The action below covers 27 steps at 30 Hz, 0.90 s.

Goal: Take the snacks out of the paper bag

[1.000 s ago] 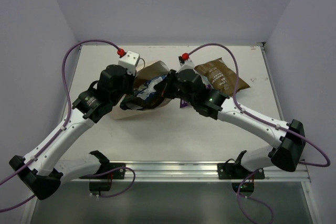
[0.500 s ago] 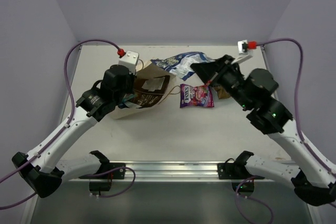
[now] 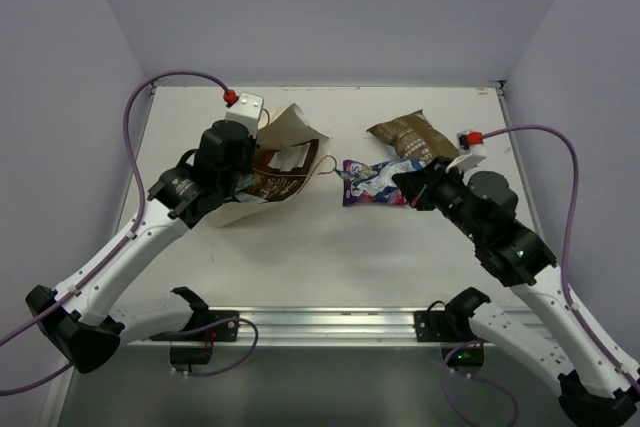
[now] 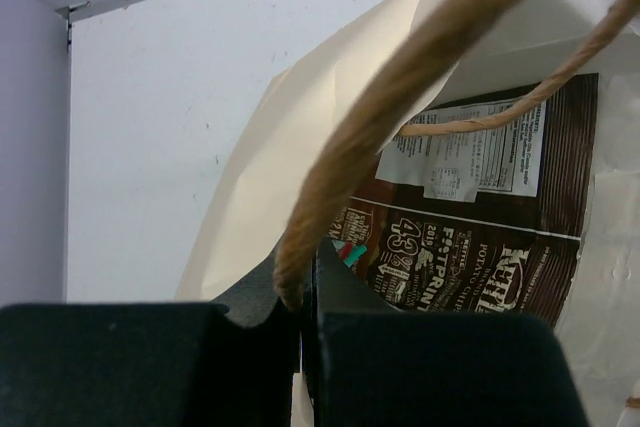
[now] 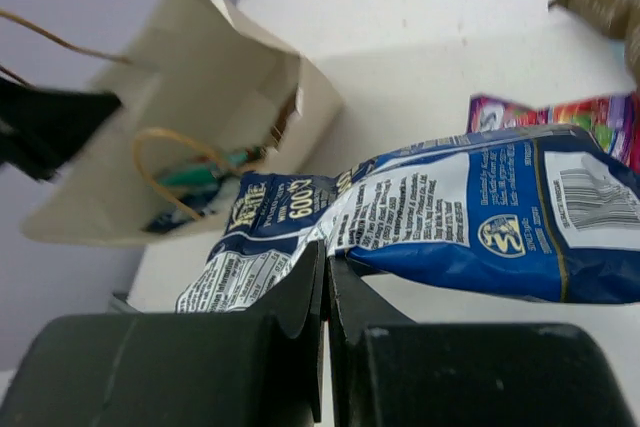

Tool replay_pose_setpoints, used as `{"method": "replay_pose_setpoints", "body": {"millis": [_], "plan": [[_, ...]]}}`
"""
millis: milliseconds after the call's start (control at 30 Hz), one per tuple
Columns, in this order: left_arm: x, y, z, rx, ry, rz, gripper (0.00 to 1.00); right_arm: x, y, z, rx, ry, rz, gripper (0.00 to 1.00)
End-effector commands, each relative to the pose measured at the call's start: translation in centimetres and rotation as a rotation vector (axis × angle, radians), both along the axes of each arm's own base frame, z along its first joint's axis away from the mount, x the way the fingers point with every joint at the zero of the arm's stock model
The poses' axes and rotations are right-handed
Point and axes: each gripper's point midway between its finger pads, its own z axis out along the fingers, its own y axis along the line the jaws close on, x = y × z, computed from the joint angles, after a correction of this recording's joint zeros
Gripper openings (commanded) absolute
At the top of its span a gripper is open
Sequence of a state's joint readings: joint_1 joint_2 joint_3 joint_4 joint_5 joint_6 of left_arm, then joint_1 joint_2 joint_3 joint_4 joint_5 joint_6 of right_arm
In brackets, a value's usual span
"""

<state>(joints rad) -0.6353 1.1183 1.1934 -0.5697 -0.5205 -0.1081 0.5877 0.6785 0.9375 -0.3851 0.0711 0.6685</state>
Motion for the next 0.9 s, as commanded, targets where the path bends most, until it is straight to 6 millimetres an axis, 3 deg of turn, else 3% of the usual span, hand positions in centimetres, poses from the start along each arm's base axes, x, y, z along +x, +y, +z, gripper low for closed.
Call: {"method": "replay_pose_setpoints", "body": {"millis": [0,67,100,133,300,367,467,500,600,667,767,800,867], "plan": [[0.0,0.9,1.5,0.014,-0.035,0.017,0.00,-0.4,1.6,-3.8,-0.044,0.078,0.093,0.00],[-0.1,0.6,1.7,0.008,-0.039,-0.002,0.00,-0.4,3.4,-6.3,-0.063,0.127,0.183,0.00],[-0.2,0.3,2.0,-0.007,-0.049,-0.025,0.00,0.0,4.2,-6.0,-0.045,0.099,0.210,0.00],[-0.4,0.2,2.1,-0.011,-0.055,-0.035,0.00,0.1,4.8,-7.2,-0.048,0.107,0.238,0.00],[-0.8,0.7,3.0,-0.011,-0.080,-0.040,0.00,1.2,9.5,-9.4,-0.110,0.078,0.430,0.00],[-0.9,0.8,3.1,-0.007,-0.082,-0.040,0.00,0.8,12.1,-10.1,-0.169,0.029,0.534,0.00],[-0.9,0.2,3.1,-0.010,-0.080,-0.073,0.00,0.3,14.2,-11.3,-0.204,0.001,0.595,0.00],[-0.9,0.0,2.9,-0.005,-0.075,-0.089,0.00,0.2,14.6,-12.8,-0.208,0.043,0.609,0.00],[-0.9,-0.6,2.6,-0.001,-0.066,-0.129,0.00,0.3,13.4,-17.4,-0.248,0.175,0.540,0.12],[-1.0,-0.8,2.4,0.026,-0.065,-0.158,0.00,-0.5,11.6,-20.5,-0.298,0.298,0.485,0.29],[-0.9,-1.2,2.3,0.028,-0.058,-0.179,0.00,-0.9,8.9,-21.5,-0.356,0.368,0.374,0.48],[-0.9,-1.3,2.2,0.025,-0.056,-0.183,0.00,-0.7,8.5,-19.7,-0.339,0.337,0.346,0.55],[-1.0,-1.7,2.0,0.016,-0.046,-0.201,0.00,-0.5,6.9,-18.6,-0.363,0.357,0.265,0.71]]}}
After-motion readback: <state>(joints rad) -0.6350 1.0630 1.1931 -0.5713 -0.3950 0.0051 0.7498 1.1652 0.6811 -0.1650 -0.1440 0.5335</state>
